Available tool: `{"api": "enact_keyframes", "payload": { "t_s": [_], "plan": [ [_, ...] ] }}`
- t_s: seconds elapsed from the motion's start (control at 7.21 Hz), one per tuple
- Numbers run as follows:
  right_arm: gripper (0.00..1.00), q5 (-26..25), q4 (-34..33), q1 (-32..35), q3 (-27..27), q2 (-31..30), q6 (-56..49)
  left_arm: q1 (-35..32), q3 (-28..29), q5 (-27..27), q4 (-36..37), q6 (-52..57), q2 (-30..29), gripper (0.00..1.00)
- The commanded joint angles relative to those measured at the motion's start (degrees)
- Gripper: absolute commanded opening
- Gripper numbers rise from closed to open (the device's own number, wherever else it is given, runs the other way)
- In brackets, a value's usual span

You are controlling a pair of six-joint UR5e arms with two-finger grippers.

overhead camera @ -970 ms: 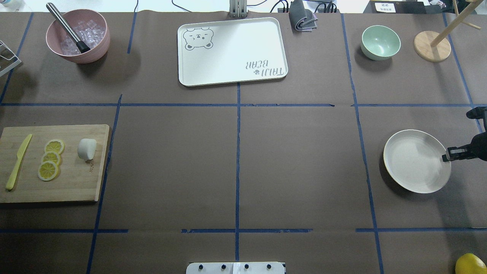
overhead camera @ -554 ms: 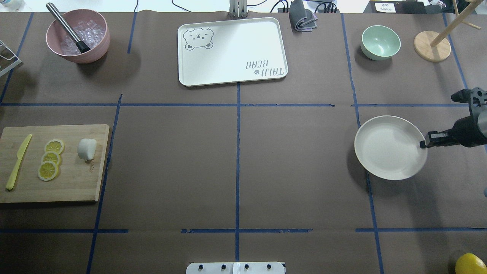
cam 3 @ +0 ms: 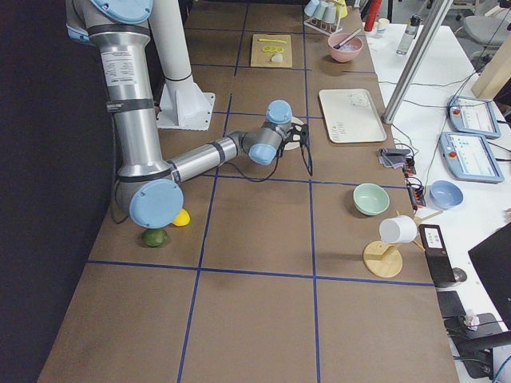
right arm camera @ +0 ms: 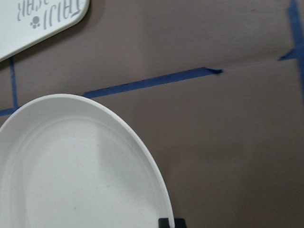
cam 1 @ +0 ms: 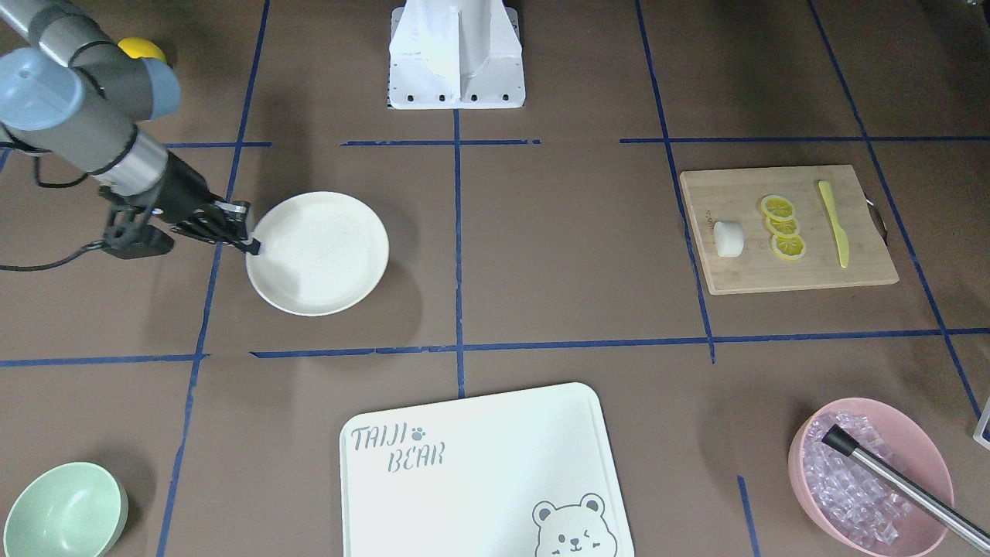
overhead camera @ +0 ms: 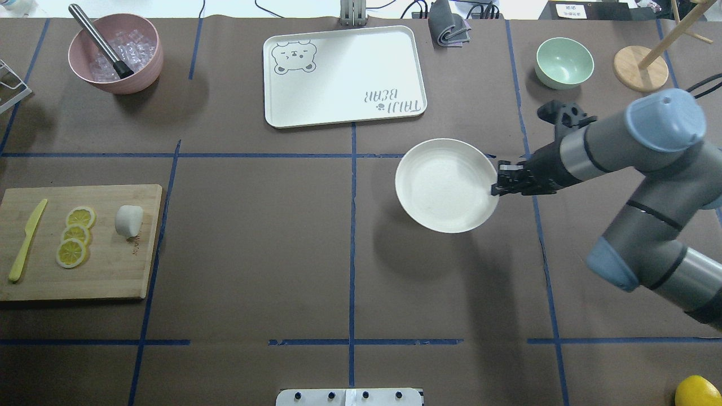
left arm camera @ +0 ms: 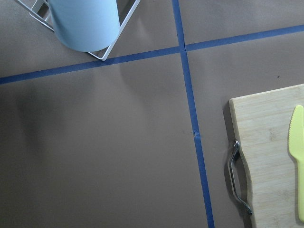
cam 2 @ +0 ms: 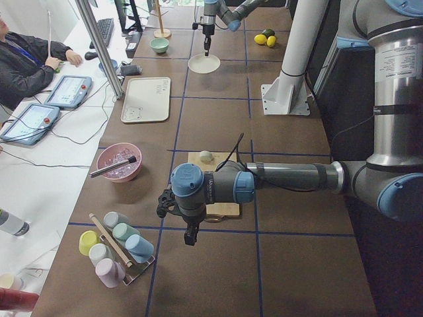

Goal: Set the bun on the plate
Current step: 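Slide the cream plate with the right gripper toward the table center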

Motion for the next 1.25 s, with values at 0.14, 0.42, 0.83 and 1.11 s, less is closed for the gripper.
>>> {"api": "enact_keyframes", "payload": {
  "t_s": [0.14, 0.42, 0.83, 1.11],
  "plan": [
    [0.0, -14.5, -12.4, -12.6, -2.5, 13.3, 10.1, 0.0, 0.0, -0.1, 0.1, 0.0, 0.0, 1.0],
    [0.03, -17.6, -12.4, -15.2, -4.7, 14.1, 11.4, 0.0, 0.0, -0.1, 0.1, 0.0, 0.0, 1.0],
    [1.0, -19.7, -16.1, -14.9, -4.2, 14.0, 11.0, 0.0, -0.1, -0.1, -0.1, 0.0, 0.0, 1.0],
    [1.0, -11.5, -20.9, -6.9, -3.6, 13.1, 5.1, 0.0, -0.3, -0.1, -0.3, 0.0, 0.0, 1.0]
  ]
}}
